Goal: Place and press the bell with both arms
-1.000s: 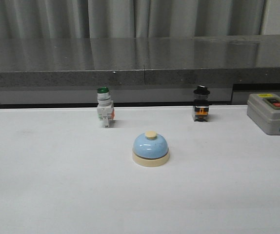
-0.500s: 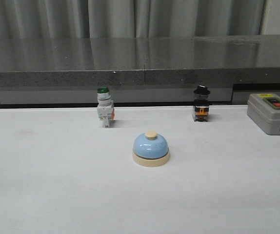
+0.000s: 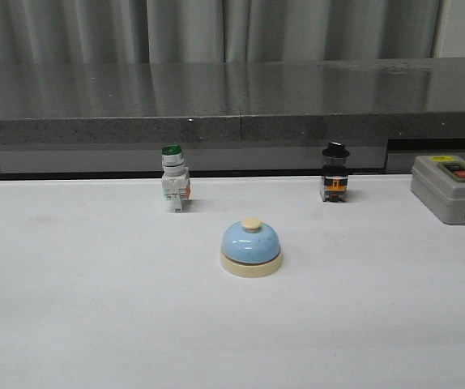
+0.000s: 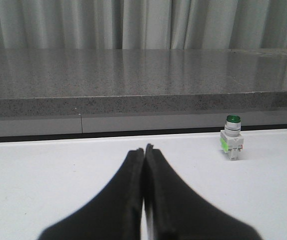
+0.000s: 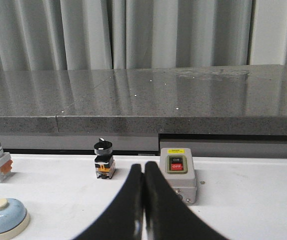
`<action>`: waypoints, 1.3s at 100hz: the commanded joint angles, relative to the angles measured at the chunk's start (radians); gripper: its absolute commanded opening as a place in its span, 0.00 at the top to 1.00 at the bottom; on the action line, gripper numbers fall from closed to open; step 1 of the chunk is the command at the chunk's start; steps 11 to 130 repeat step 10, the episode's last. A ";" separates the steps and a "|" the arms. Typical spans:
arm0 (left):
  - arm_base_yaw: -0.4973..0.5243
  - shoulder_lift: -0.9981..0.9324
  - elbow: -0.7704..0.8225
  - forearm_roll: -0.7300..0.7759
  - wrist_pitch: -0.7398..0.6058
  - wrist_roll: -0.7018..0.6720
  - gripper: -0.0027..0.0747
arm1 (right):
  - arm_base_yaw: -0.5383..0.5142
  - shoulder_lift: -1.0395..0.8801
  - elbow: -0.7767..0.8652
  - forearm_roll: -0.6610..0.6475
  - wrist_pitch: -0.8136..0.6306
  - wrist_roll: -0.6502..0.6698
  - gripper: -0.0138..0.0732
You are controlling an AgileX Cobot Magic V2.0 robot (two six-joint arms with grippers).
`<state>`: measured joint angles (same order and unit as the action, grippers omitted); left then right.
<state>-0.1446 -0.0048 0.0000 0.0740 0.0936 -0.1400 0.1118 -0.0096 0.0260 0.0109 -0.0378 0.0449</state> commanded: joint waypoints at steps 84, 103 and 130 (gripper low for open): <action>0.000 -0.031 0.043 -0.001 -0.077 -0.010 0.99 | -0.006 -0.019 -0.014 -0.002 -0.083 -0.009 0.91; 0.000 -0.031 0.043 -0.001 -0.077 -0.010 0.99 | -0.006 -0.019 -0.014 -0.002 -0.083 -0.009 0.91; 0.000 -0.031 0.043 -0.001 -0.077 -0.010 0.99 | -0.006 -0.019 -0.014 -0.002 -0.083 -0.009 0.91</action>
